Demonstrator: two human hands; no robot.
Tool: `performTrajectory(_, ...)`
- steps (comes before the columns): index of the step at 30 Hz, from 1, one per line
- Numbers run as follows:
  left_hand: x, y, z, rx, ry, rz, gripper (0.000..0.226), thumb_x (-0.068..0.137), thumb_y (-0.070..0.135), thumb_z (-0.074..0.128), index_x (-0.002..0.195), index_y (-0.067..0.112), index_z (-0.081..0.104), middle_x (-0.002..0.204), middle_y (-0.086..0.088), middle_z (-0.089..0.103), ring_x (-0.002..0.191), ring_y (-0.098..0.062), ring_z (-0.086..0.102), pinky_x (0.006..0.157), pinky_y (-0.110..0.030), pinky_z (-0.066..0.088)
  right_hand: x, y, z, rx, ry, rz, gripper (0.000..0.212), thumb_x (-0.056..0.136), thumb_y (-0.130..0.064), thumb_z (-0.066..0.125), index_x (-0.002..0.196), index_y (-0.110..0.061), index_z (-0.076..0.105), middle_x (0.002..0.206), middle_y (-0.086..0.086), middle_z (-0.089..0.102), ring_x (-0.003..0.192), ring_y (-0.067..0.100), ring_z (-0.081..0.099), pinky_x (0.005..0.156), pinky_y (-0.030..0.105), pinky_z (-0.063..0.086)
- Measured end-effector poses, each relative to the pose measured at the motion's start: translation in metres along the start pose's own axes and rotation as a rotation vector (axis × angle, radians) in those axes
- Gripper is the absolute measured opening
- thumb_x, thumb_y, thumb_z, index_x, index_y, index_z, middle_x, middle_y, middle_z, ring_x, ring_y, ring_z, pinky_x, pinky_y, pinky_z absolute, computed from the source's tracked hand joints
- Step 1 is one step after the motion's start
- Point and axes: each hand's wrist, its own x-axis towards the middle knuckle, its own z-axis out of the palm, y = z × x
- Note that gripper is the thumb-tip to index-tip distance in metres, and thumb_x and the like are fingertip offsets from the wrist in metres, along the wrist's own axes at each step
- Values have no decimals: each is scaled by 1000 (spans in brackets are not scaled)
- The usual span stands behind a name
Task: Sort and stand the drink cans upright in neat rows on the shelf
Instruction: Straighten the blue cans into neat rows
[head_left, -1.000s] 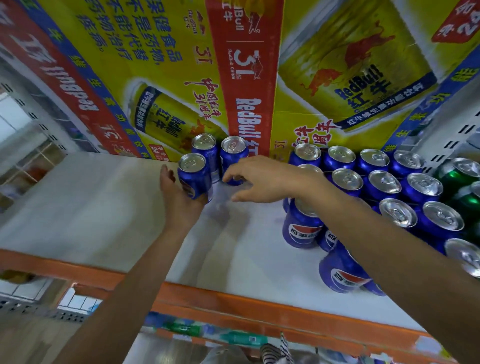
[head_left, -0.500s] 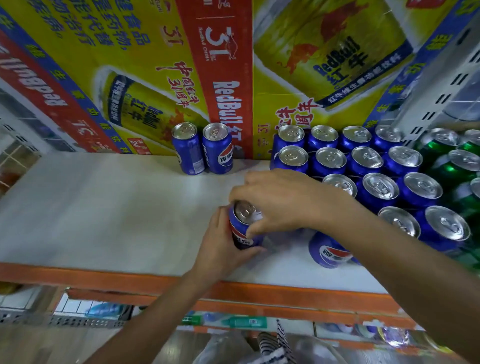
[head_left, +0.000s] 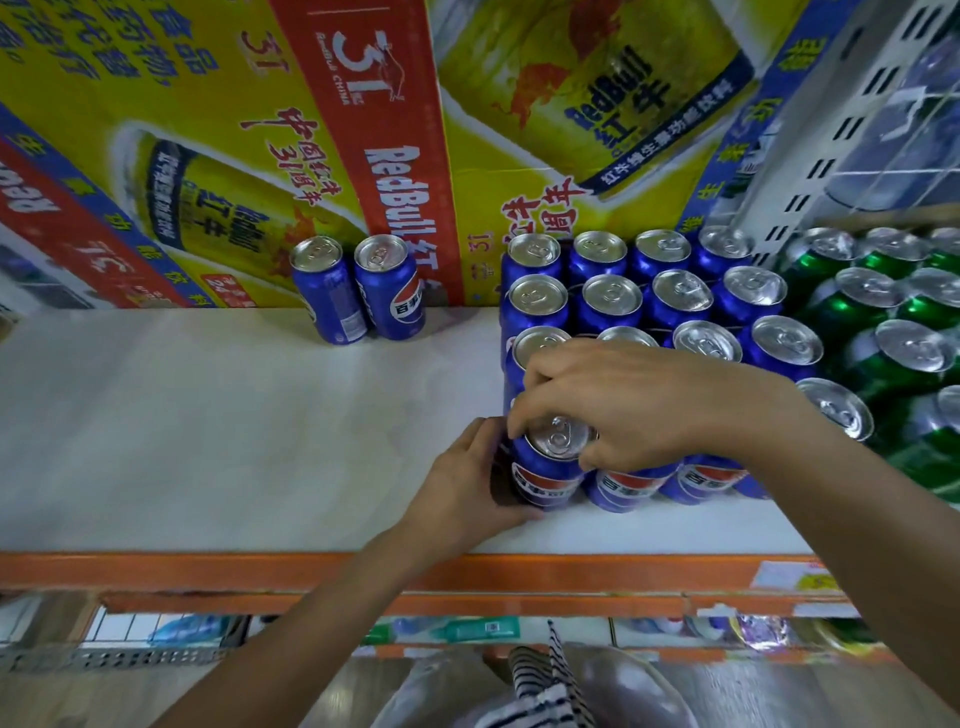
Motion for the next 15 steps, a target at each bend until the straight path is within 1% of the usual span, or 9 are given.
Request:
performTrajectory(4, 0, 9, -1, 32, 6, -43, 83, 59, 38, 88, 127, 14, 46, 119, 2, 53, 102, -14, 55, 81, -15, 40, -1, 2, -1, 45, -6, -7, 53, 82, -14, 63, 126, -41, 49, 116, -10, 43, 107, 10, 39, 87, 32, 43)
performTrajectory(8, -2, 13, 2, 67, 13, -71, 81, 59, 42, 87, 122, 13, 46, 111, 6, 50, 94, -16, 58, 74, -18, 42, 1, 4, 0, 60, -3, -24, 56, 79, -10, 64, 123, -42, 51, 117, -11, 42, 108, 10, 38, 88, 35, 44)
performTrajectory(11, -3, 17, 2, 49, 8, -123, 82, 59, 45, 86, 123, 17, 43, 116, 6, 54, 98, -13, 59, 78, -22, 47, 3, 8, 2, 73, -1, -45, 58, 76, -7, 63, 119, -44, 52, 117, -14, 41, 108, 10, 37, 87, 36, 45)
performTrajectory(15, -2, 16, 2, 56, -26, -134, 79, 60, 46, 85, 121, 17, 43, 110, 12, 46, 99, -11, 57, 76, -14, 41, 5, 11, 5, 96, 15, -61, 57, 76, -8, 64, 118, -45, 53, 118, -15, 41, 109, 9, 36, 88, 32, 44)
